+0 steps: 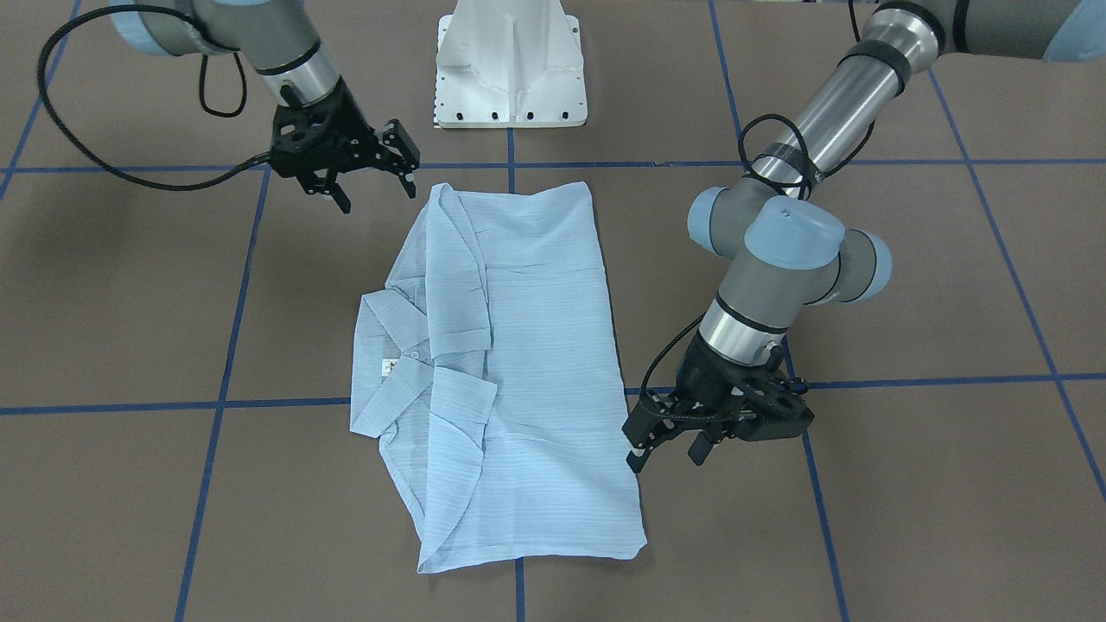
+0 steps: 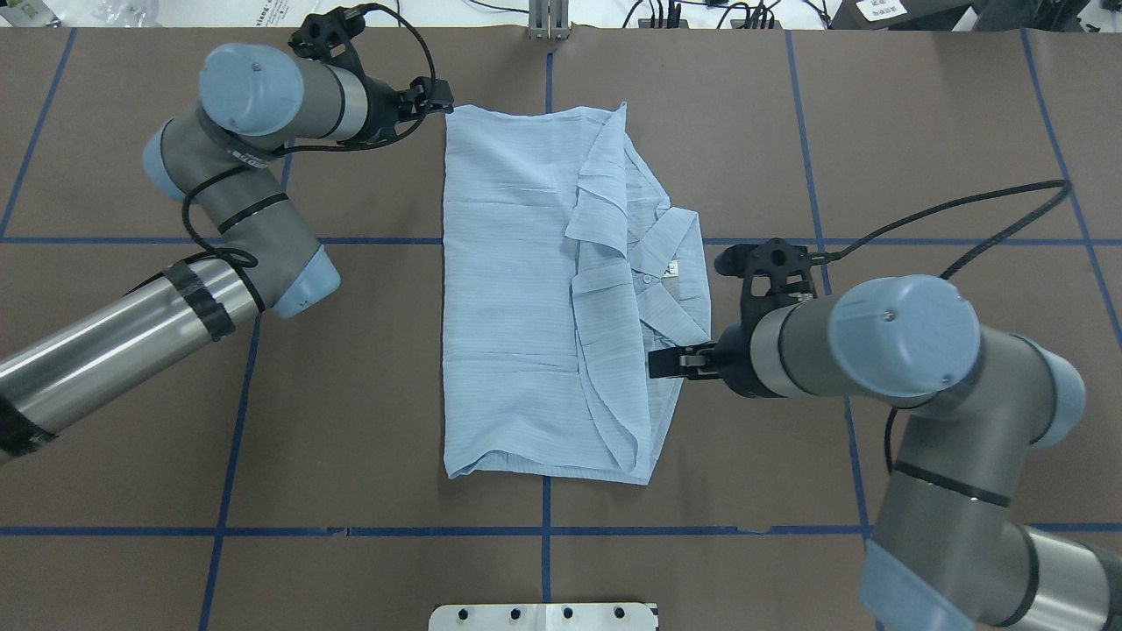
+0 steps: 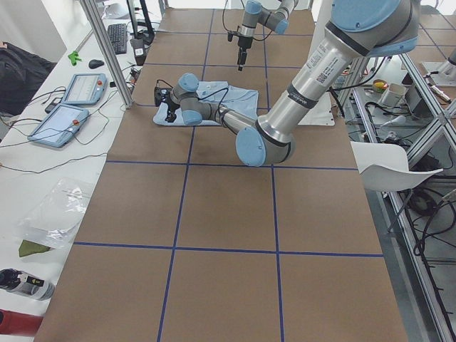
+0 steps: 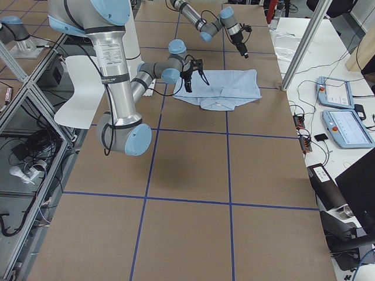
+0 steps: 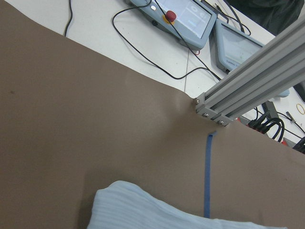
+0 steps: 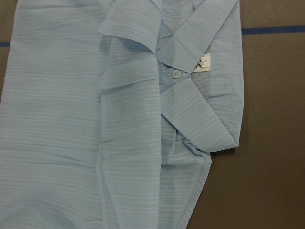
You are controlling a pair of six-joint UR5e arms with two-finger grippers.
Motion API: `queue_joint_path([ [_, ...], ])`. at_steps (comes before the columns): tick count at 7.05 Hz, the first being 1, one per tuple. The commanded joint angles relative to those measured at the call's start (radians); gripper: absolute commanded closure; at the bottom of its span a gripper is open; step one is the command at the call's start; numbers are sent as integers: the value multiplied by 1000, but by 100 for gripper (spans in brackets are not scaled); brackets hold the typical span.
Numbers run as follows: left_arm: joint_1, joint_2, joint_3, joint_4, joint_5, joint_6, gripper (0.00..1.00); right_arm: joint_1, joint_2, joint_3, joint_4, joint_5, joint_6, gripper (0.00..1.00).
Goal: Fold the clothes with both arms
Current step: 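Move the right gripper over the collar area of the folded shirt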
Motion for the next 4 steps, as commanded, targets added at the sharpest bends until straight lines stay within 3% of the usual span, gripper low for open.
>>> queue_joint_path([
  [1,-4,125,-149,25,-30,29,0,-108,170,-98,-206,-165,-62,0],
  [2,-5,138,-158,25,-53,36,0,-124,223,-190,-206,-191,-94,0],
  [4,-5,165,-192,25,-64,38,0,-141,242,-246,-206,-193,-176,0],
])
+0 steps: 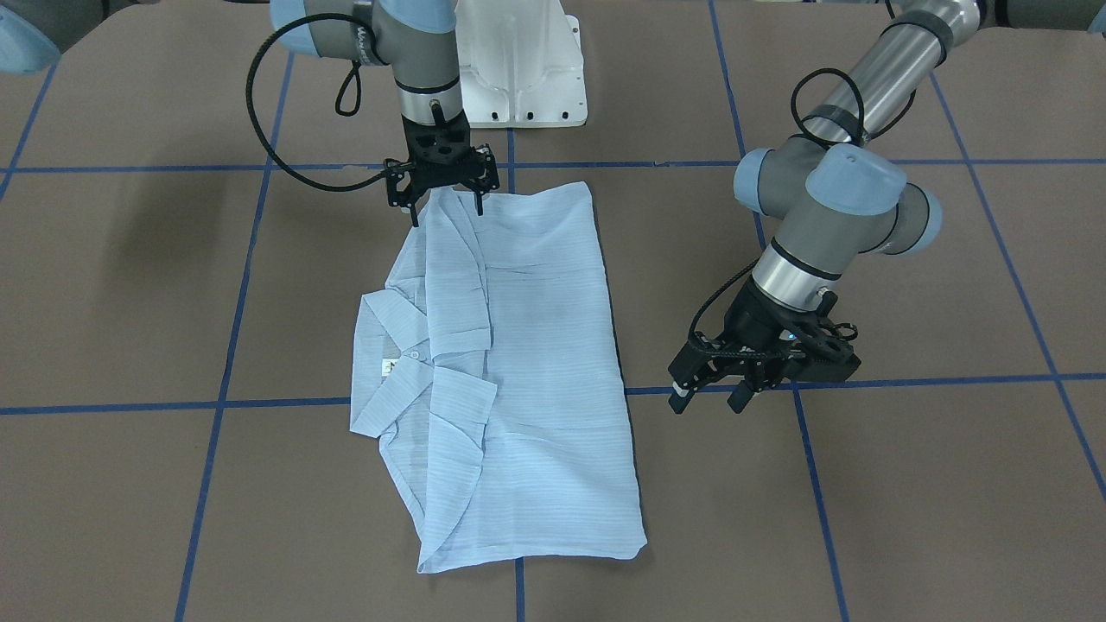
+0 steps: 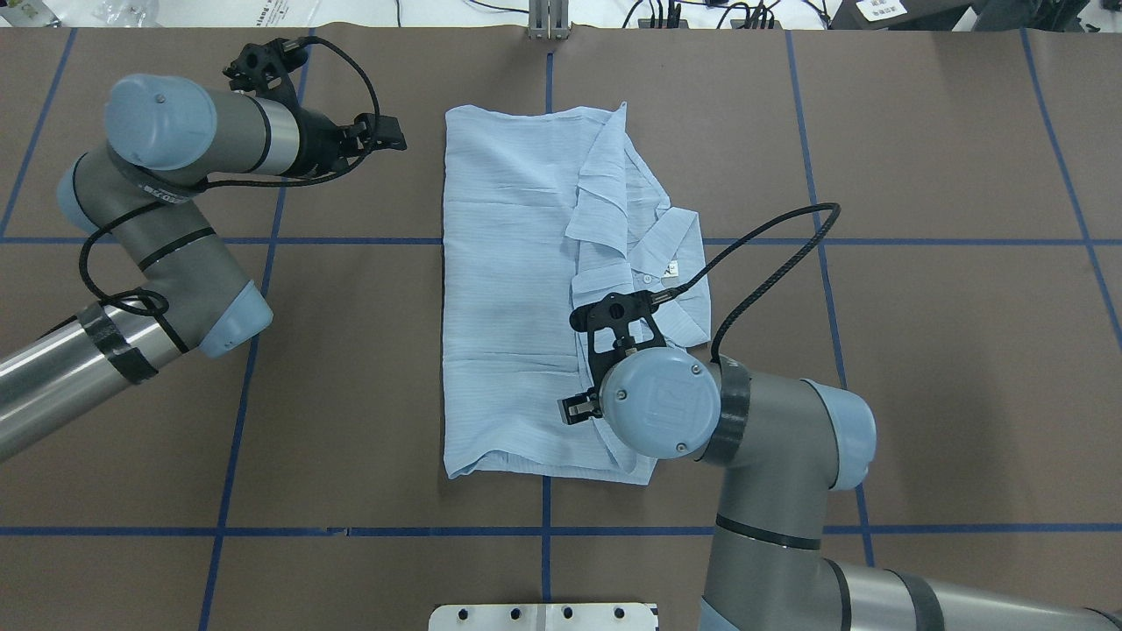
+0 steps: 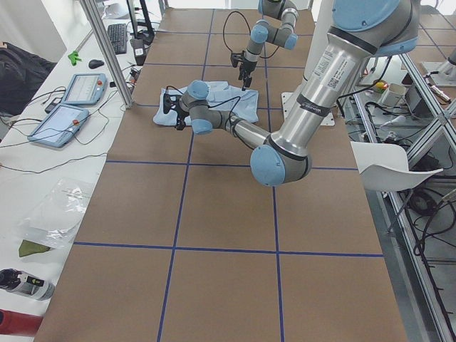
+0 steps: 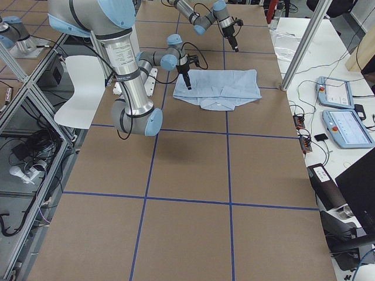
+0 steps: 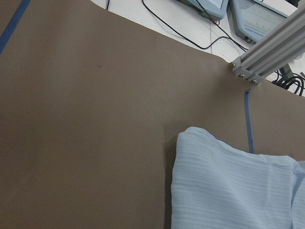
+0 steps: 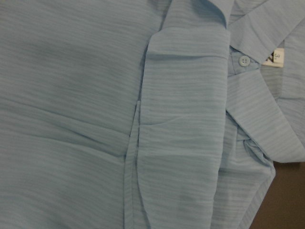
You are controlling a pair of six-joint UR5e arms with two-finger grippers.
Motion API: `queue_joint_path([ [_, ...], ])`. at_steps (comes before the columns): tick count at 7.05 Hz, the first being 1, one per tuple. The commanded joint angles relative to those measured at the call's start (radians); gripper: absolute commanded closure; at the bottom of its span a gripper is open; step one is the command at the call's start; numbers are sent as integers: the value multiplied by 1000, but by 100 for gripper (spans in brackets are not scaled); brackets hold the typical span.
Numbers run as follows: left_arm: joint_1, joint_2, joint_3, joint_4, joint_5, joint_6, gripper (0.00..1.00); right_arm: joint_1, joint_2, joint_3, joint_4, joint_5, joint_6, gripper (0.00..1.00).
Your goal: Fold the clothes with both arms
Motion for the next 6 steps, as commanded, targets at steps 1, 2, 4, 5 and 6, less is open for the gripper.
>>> queue_joint_path([
  [1,0,13,-15,0,-7,2,0,-23,13,-55,-2,-8,-41,0],
  [2,1,12,-15,0,-7,2,0,-26,13,-63,-2,-6,-42,0],
  [4,3,13,-12,0,-7,2,0,-37,12,-78,-4,0,-62,0],
  [5,3,12,-12,0,-7,2,0,-42,12,-89,-4,-5,-62,0],
  [6,3,12,-10,0,-6,2,0,-42,10,-90,-4,-2,-64,0],
])
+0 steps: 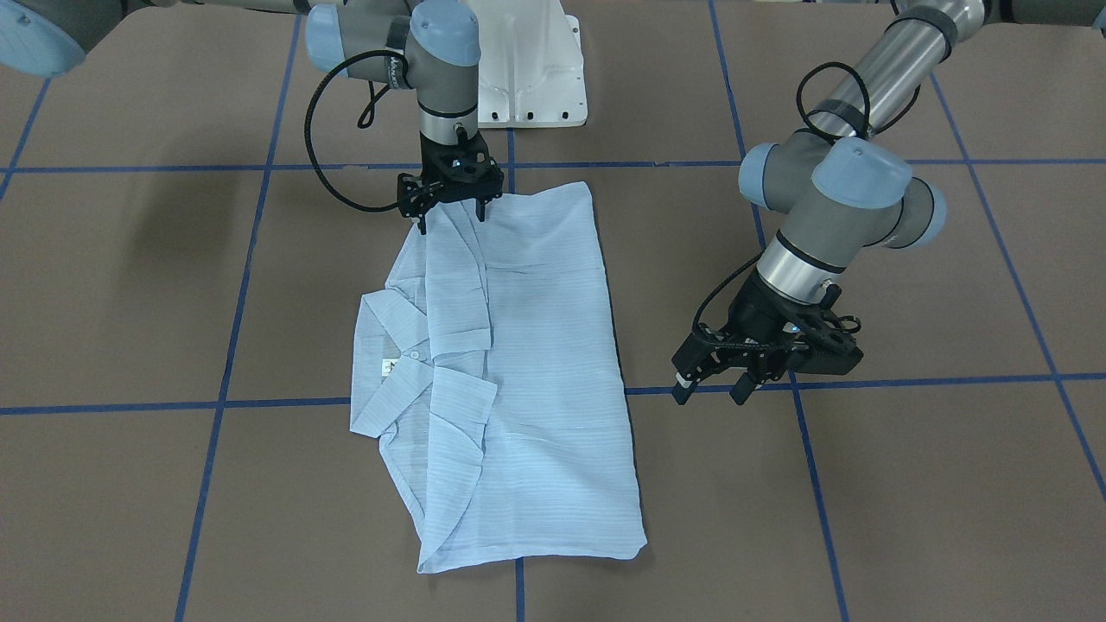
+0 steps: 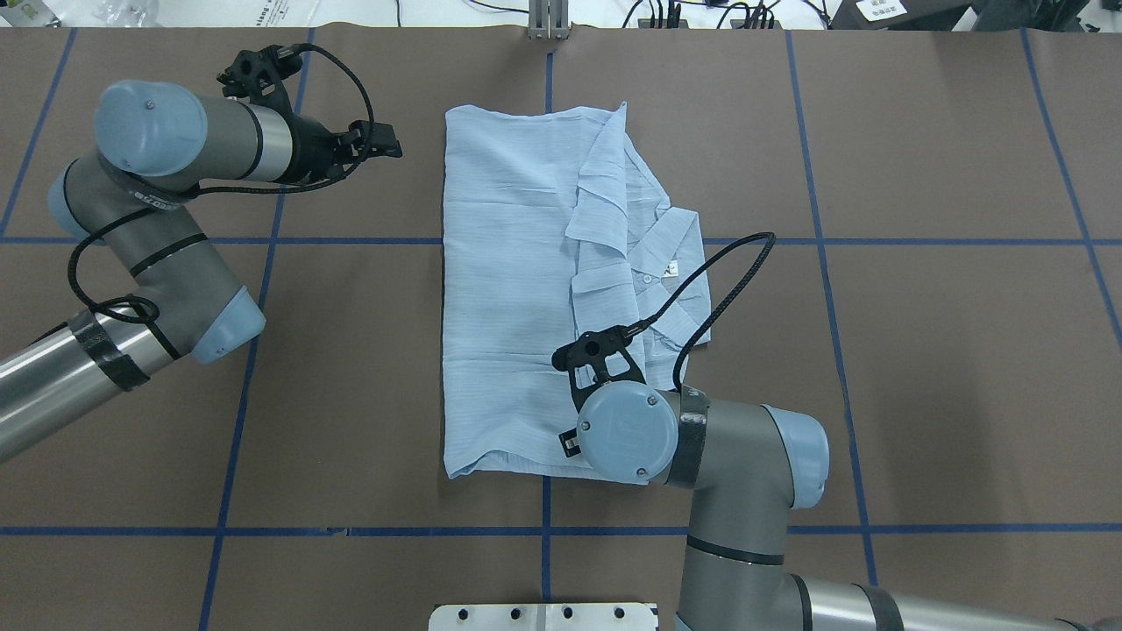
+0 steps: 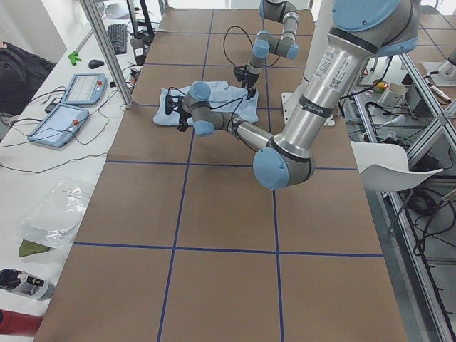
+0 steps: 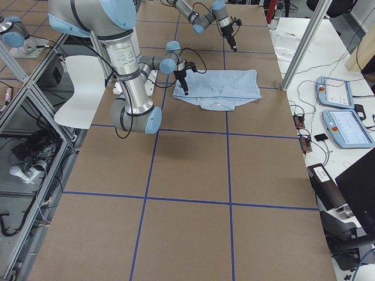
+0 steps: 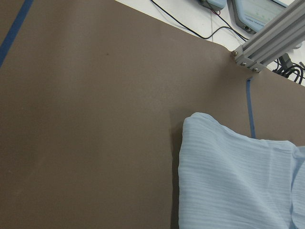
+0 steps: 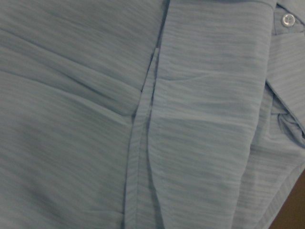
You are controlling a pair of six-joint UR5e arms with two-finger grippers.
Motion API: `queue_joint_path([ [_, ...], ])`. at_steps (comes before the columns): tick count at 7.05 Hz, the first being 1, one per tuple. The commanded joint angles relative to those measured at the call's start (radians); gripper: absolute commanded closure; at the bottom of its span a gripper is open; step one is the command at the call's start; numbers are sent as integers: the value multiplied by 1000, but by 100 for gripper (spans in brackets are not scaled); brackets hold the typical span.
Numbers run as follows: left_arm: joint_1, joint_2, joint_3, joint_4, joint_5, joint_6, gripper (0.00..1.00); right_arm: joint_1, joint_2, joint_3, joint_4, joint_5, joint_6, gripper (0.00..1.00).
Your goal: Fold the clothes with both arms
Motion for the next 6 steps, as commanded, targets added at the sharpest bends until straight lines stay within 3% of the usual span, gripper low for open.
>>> queue_joint_path([
  [1,2,0,3,0,0,-2,0,-2,-7,-6,-2,0,-2,0],
  [6,6,-11,6,2,3,-11,0,27,-16,-3,-43,7,-49,0],
])
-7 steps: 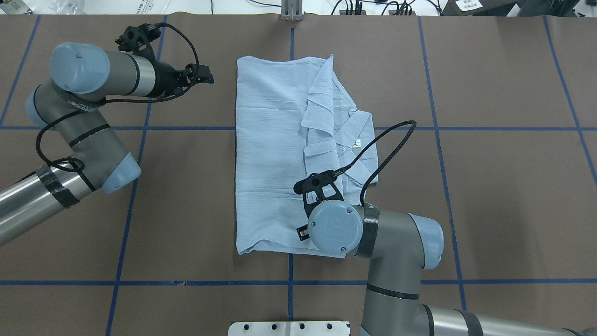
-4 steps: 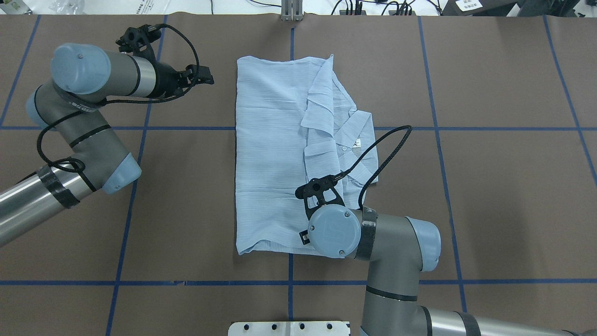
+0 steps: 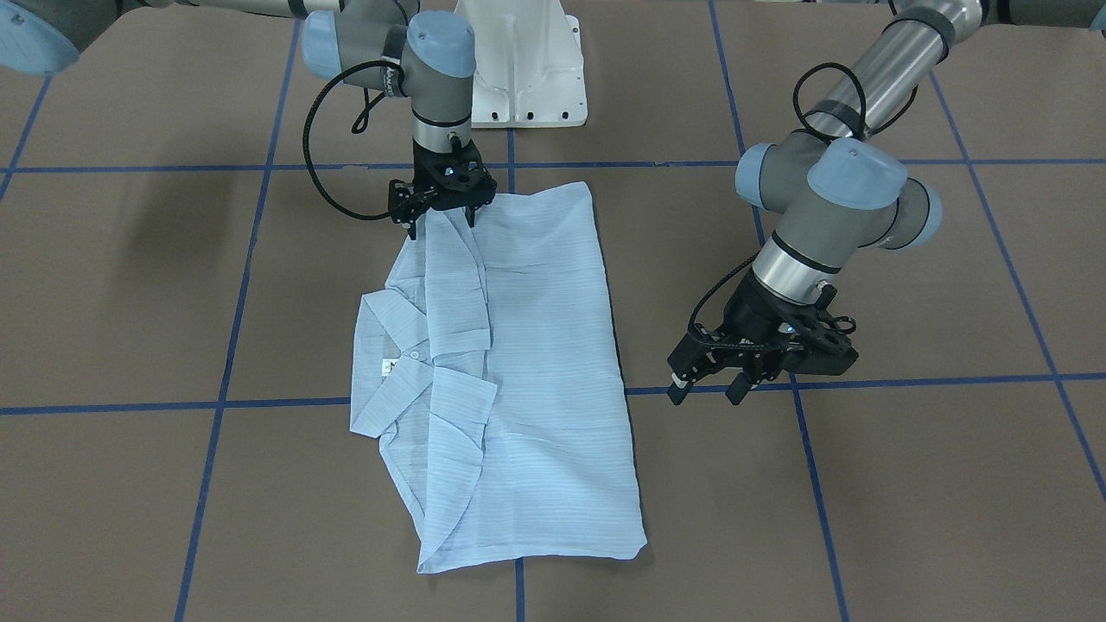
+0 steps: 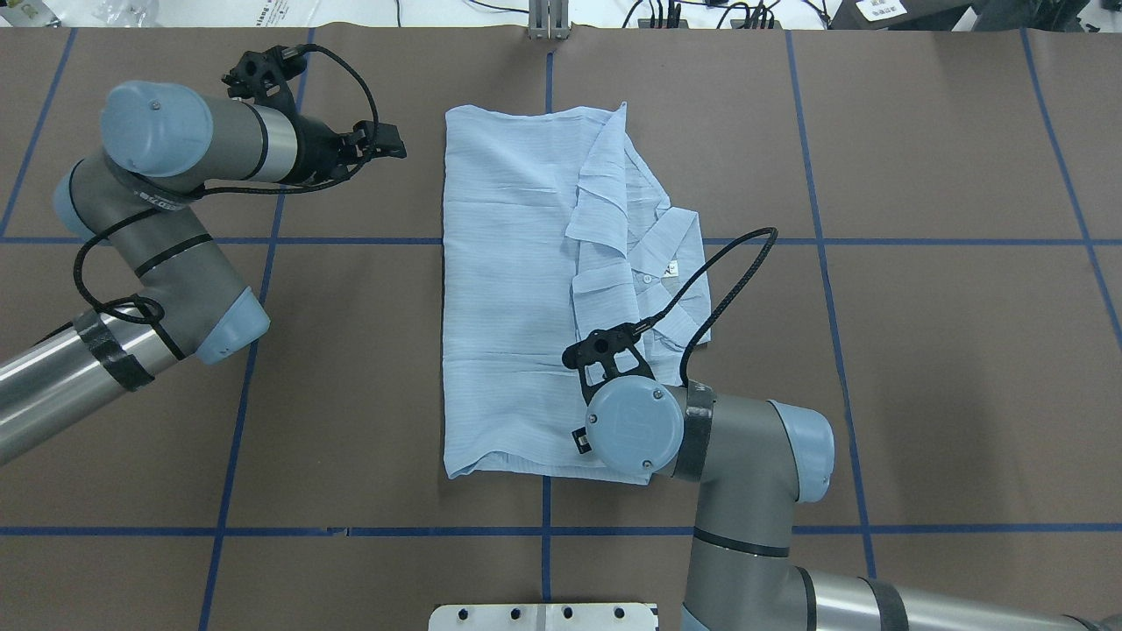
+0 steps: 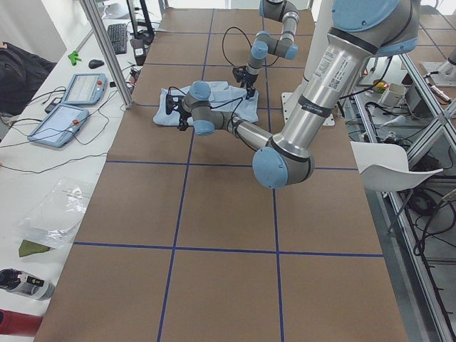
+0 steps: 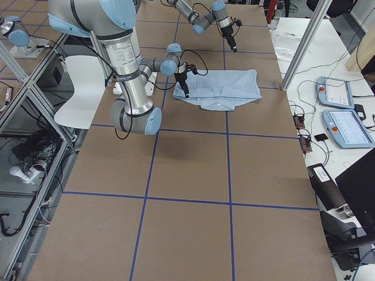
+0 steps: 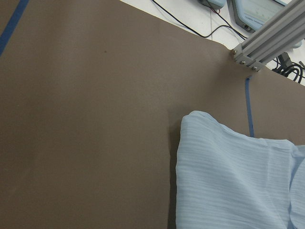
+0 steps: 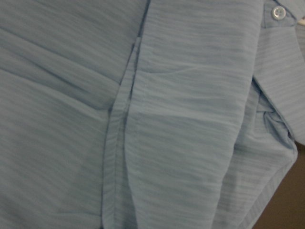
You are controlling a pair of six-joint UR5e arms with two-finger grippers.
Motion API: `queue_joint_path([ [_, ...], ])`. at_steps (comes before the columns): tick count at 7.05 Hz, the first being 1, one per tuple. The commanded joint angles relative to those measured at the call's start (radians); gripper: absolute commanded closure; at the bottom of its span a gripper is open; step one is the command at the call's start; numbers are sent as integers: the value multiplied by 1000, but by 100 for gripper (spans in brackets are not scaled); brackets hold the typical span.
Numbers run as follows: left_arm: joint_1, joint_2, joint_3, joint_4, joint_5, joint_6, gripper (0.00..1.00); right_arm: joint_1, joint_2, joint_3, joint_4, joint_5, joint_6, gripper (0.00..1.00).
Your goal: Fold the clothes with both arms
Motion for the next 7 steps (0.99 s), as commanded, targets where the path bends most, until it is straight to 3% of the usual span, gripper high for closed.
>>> queue_joint_path([
  [1,1,-5,1,1,1,-4,0,22,-11,7,-23,3,-32,0],
  [4,4,-8,1,1,3,-4,0,59,-61,38,-21,10,-74,0],
  [7,6,-8,1,1,4,-4,0,77,-228,208,-23,40,-103,0],
])
